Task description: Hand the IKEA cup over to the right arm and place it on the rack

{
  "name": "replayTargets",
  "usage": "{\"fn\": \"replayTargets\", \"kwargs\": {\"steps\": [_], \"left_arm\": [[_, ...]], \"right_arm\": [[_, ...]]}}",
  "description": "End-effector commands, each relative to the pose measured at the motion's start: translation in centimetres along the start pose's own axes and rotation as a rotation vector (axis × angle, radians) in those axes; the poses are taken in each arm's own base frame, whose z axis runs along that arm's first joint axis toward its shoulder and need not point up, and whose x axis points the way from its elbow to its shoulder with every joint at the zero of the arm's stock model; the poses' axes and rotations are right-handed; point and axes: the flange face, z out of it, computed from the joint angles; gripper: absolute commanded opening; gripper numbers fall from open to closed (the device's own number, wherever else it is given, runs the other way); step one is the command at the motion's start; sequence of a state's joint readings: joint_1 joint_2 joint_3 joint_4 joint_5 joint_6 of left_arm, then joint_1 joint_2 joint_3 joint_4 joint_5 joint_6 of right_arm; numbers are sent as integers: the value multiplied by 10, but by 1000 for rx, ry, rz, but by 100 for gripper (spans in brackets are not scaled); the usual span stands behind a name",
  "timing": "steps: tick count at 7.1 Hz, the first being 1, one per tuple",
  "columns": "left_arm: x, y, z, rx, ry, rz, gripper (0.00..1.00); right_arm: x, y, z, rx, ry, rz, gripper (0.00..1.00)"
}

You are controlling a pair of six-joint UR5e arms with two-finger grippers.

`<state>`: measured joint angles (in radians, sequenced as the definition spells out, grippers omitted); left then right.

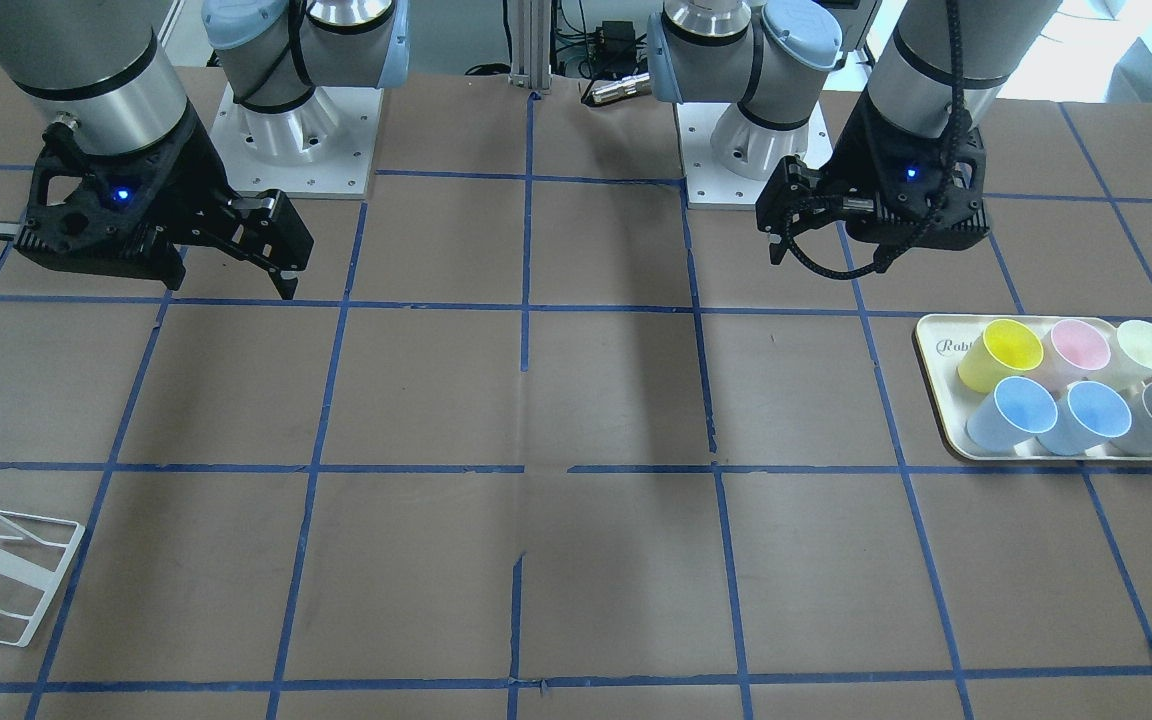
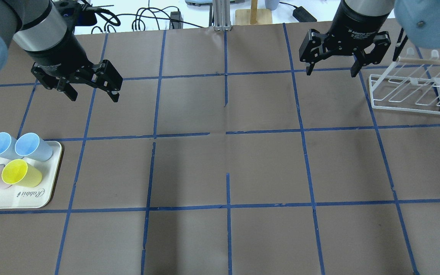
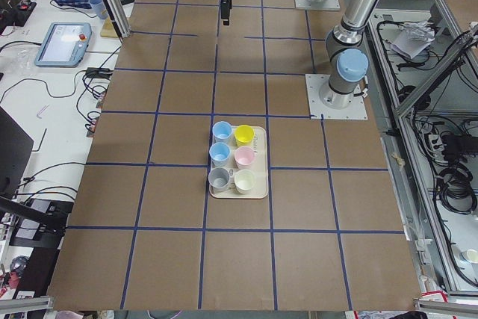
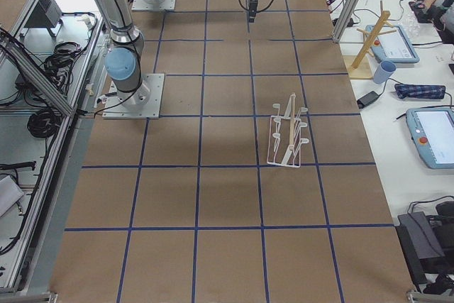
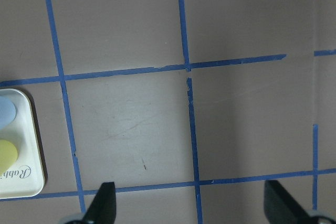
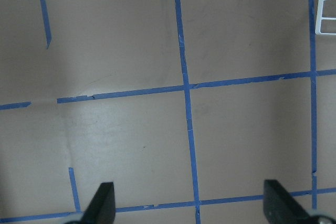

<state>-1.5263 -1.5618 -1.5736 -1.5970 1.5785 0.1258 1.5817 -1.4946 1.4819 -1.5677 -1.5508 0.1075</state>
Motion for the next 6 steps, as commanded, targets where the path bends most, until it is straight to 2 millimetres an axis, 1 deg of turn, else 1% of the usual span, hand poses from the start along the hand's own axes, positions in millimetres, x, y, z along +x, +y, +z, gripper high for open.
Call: {"fn": "replayTargets", "kwargs": {"steps": [1, 6], "left_arm": [[0, 0, 0, 3, -2, 0, 100], [0, 4, -2, 2, 0, 2, 100]], "right_arm": [[1, 0, 0, 0, 0, 2, 100], [0, 1, 1, -2, 2, 0, 100]]}}
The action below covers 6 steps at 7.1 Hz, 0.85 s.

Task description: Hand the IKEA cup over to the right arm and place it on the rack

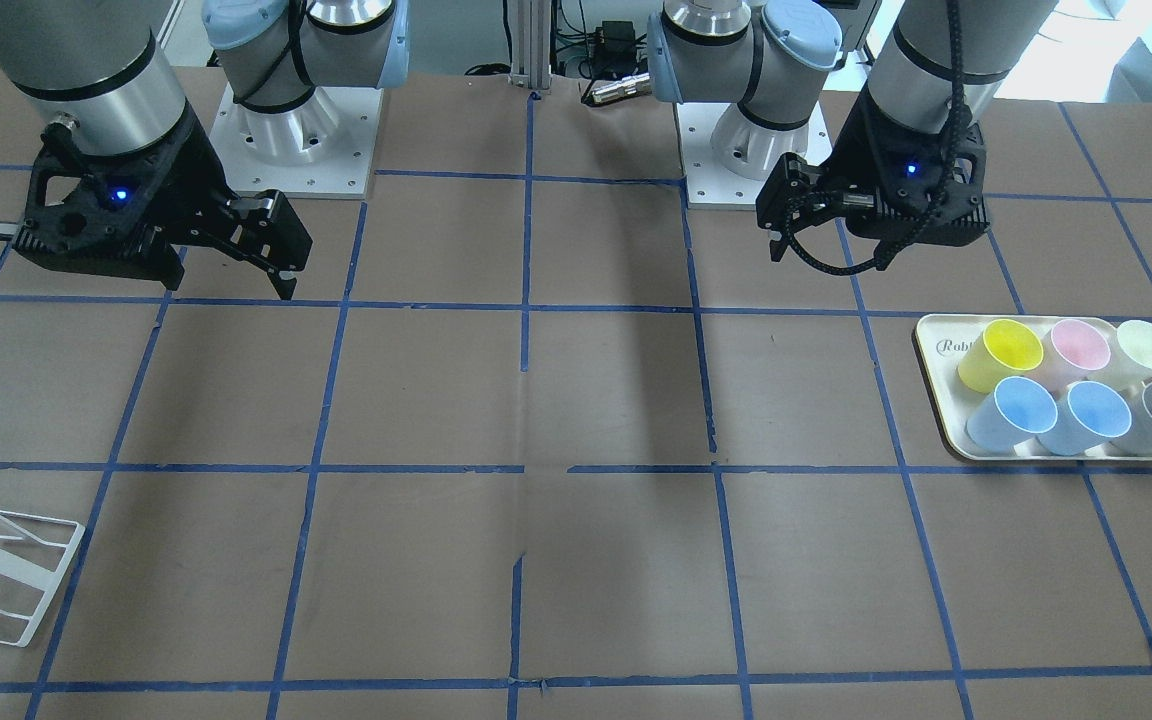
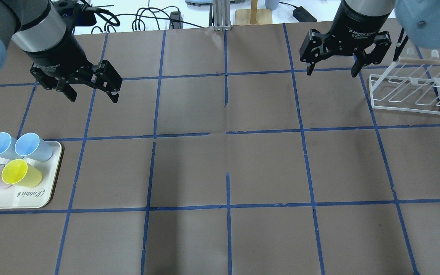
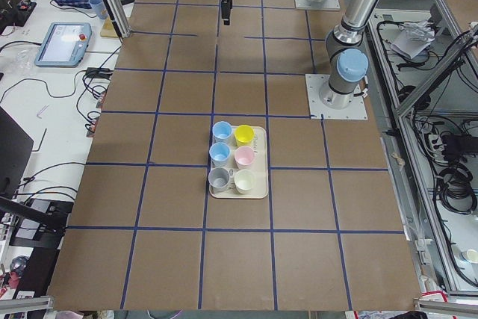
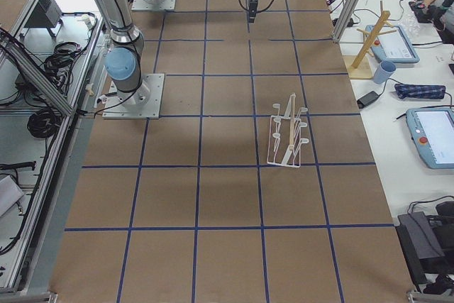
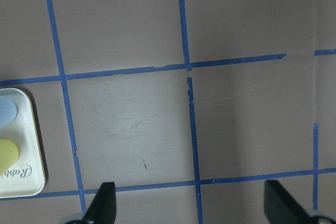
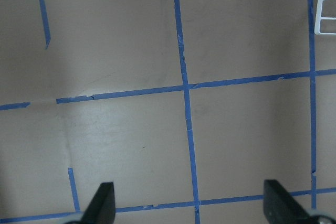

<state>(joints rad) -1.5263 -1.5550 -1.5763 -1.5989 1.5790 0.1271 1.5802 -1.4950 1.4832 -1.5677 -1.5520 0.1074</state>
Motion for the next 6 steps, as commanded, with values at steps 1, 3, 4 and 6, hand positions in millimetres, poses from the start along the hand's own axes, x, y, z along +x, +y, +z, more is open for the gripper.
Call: {"fn": "replayTargets", "kwargs": {"steps": [1, 3, 4, 6], "left_arm": [[3, 4, 1, -12, 5, -9, 100], [2, -3, 13, -37, 7, 4, 100], [2, -2, 22, -54, 7, 5, 100], [-10, -2, 31, -58, 13, 29, 100]], "right_arm": [[-1, 1, 1, -2, 1, 0, 100], [-1, 1, 1, -3, -1, 0, 100], [-1, 1, 1, -3, -1, 2, 100], [-1, 1, 1, -1, -3, 2, 100]]}}
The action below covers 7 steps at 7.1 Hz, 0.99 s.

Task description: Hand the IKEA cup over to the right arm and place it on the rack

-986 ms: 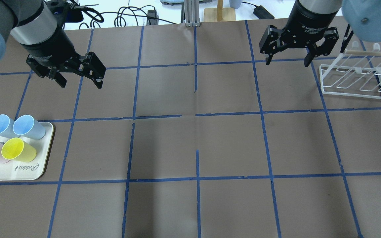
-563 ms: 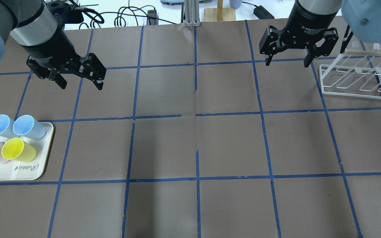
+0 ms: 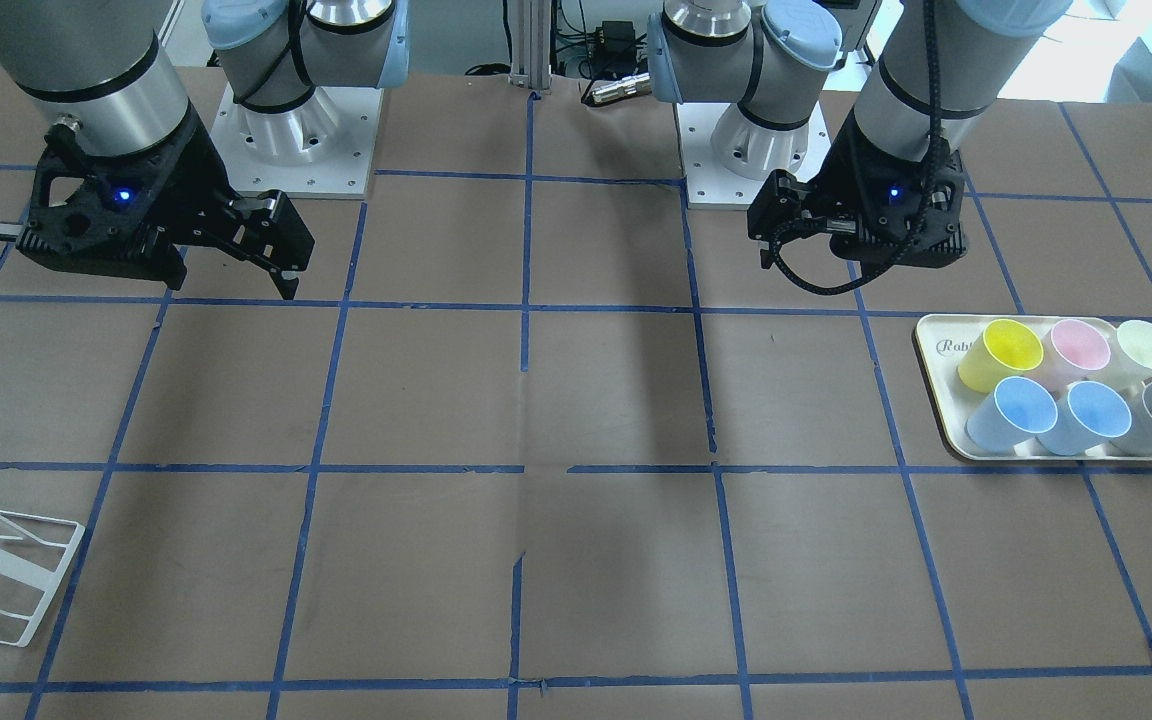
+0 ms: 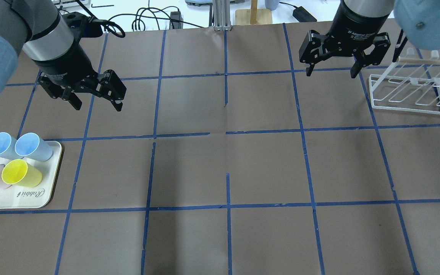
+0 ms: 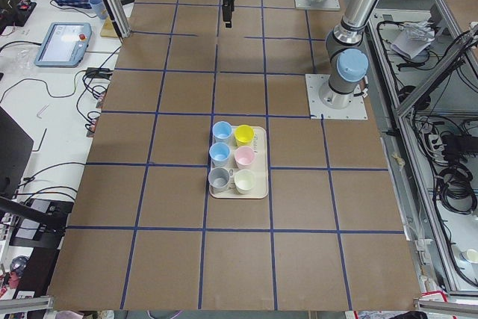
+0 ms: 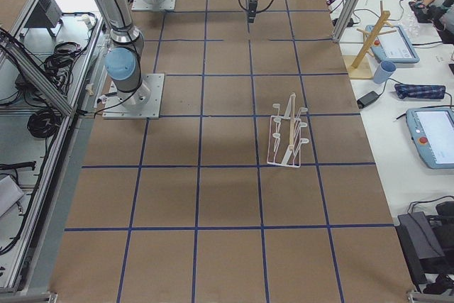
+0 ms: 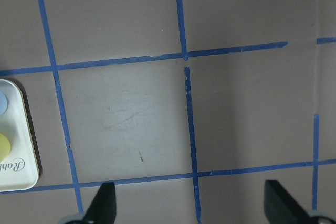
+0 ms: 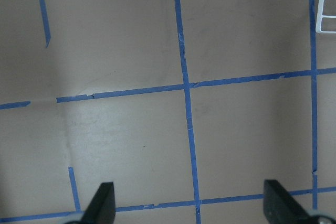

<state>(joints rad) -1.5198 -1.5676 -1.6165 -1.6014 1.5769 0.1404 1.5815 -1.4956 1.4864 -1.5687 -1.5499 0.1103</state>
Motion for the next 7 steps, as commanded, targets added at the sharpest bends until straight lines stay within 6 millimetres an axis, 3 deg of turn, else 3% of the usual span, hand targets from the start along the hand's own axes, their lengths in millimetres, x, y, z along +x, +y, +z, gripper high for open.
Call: {"fn": "replayTargets", "kwargs": {"steps": [1, 4, 7], "left_arm": [[-26, -8, 2, 22, 0, 65, 100], [-75, -11, -2, 32, 1, 111, 100], [-152, -14, 10, 38, 1, 274, 100]], "right_arm": [[0, 0, 1, 3, -1, 0, 100], [0, 0, 1, 5, -1, 0, 100], [0, 0, 1, 5, -1, 0, 100]]}}
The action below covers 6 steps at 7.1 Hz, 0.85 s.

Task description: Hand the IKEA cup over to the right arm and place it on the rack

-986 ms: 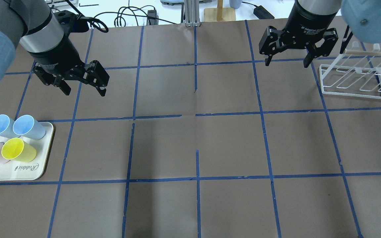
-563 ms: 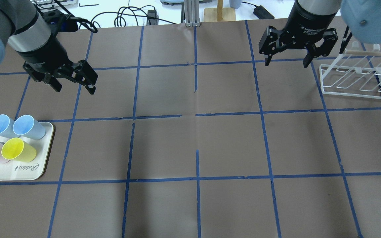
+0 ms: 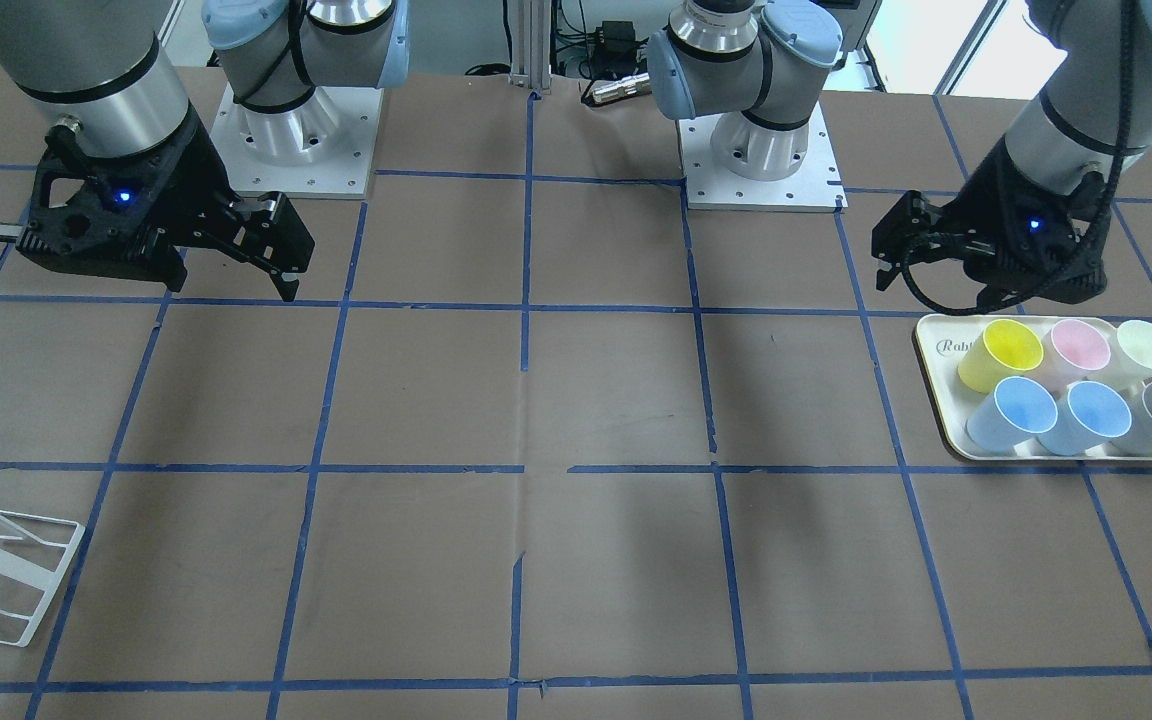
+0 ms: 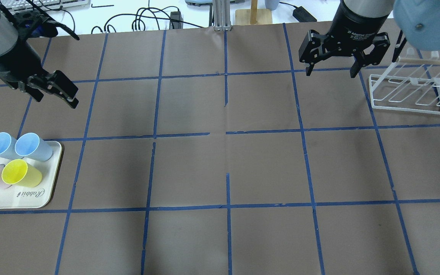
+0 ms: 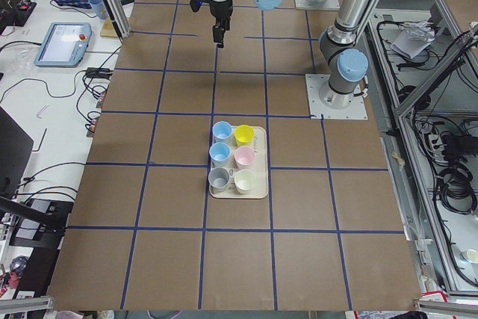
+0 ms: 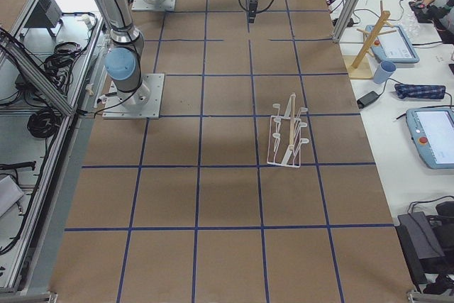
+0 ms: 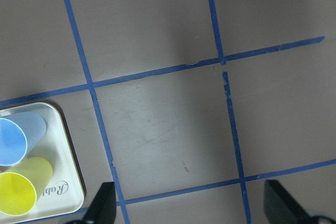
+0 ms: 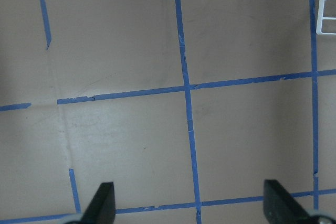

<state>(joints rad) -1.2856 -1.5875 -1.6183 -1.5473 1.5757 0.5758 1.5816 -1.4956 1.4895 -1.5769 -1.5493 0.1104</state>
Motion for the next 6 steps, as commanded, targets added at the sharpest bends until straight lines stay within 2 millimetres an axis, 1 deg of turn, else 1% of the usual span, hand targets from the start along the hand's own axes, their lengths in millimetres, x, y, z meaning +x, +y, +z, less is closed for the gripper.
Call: {"fn": "replayTargets", "kwargs": {"steps": [1, 2, 4, 5, 6], "left_arm": [[-65, 13, 14, -6, 14, 75, 100], [-97, 20, 29, -5, 30, 102, 100], [-142, 19, 57, -1, 18, 292, 100], [-174, 26, 74, 0, 22, 305, 93], [-197, 32, 89, -5, 36, 311, 92]], "right_arm": [[1, 0, 0, 0, 0, 0, 100], [0, 0, 0, 0, 0, -1, 100], [0, 0, 0, 0, 2, -1, 100], [0, 0, 0, 0, 2, -1, 100], [1, 0, 0, 0, 2, 0, 100]]}}
